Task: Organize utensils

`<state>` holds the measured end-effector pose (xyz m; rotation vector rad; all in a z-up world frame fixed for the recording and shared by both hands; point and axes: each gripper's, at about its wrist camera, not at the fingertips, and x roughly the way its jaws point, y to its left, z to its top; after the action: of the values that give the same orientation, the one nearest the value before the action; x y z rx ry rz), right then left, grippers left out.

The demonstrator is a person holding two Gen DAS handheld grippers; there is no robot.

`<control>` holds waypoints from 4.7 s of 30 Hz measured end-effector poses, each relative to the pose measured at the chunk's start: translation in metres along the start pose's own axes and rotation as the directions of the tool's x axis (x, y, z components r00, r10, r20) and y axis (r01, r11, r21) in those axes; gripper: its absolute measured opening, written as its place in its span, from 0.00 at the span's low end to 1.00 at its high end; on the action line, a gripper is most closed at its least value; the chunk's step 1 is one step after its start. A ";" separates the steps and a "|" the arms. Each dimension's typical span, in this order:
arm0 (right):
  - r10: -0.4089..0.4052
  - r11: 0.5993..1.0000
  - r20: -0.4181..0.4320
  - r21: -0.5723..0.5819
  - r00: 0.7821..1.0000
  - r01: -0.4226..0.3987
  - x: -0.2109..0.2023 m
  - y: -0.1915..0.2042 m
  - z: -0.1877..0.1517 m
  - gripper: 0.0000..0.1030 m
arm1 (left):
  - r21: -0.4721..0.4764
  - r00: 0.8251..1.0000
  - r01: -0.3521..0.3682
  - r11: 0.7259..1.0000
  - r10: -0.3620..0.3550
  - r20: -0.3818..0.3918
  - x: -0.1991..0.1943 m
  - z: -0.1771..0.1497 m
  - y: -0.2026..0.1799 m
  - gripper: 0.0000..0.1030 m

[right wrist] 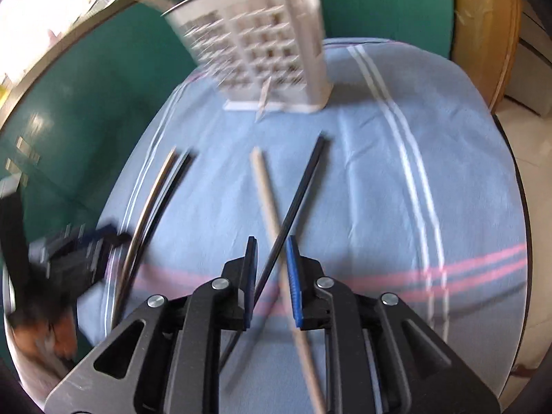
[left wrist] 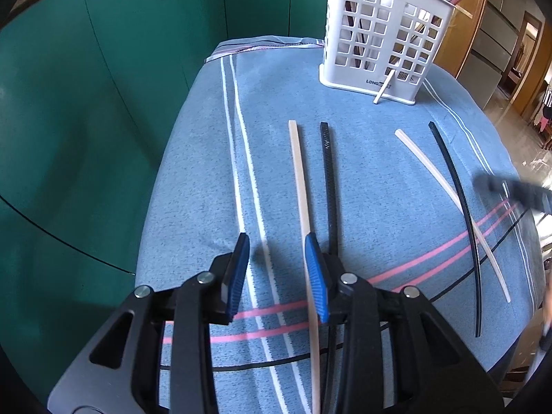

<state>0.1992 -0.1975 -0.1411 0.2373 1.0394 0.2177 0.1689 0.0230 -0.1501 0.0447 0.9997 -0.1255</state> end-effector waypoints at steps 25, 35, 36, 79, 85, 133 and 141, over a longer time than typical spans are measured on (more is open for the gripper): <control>-0.178 0.980 -0.116 -0.110 0.977 0.166 0.043 0.010 0.029 0.08 | 0.114 0.984 0.033 0.993 -0.013 -0.176 0.068 0.100 -0.011 0.33; -0.241 0.957 -0.138 -0.197 0.961 0.212 0.054 0.024 0.038 0.08 | 0.146 0.970 0.026 0.989 0.010 -0.242 0.080 0.118 -0.015 0.33; -0.239 0.958 -0.144 -0.198 0.960 0.209 0.055 0.024 0.039 0.09 | 0.150 0.969 0.023 0.988 0.014 -0.245 0.081 0.120 -0.016 0.33; -0.022 0.951 0.296 -0.288 0.955 0.111 -0.160 0.081 0.035 0.06 | 0.142 0.937 -0.019 0.990 -0.032 0.349 -0.139 0.104 -0.036 0.06; 0.010 0.947 0.362 -0.301 0.932 0.107 -0.183 0.089 0.036 0.06 | 0.119 0.899 -0.034 0.992 -0.021 0.438 -0.172 0.102 -0.033 0.06; -0.009 0.977 0.550 -0.173 0.835 0.125 -0.137 0.058 0.177 0.06 | -0.018 0.814 0.105 0.994 -0.075 0.577 -0.123 0.241 -0.043 0.07; -0.018 0.988 0.558 -0.119 0.830 0.102 -0.146 0.042 0.160 0.33 | -0.007 0.815 0.098 0.995 -0.076 0.574 -0.131 0.223 -0.042 0.13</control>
<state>0.2641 -0.2147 0.0696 0.1218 0.4436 0.1509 0.2802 -0.0287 0.0815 -0.0714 0.3940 -0.1919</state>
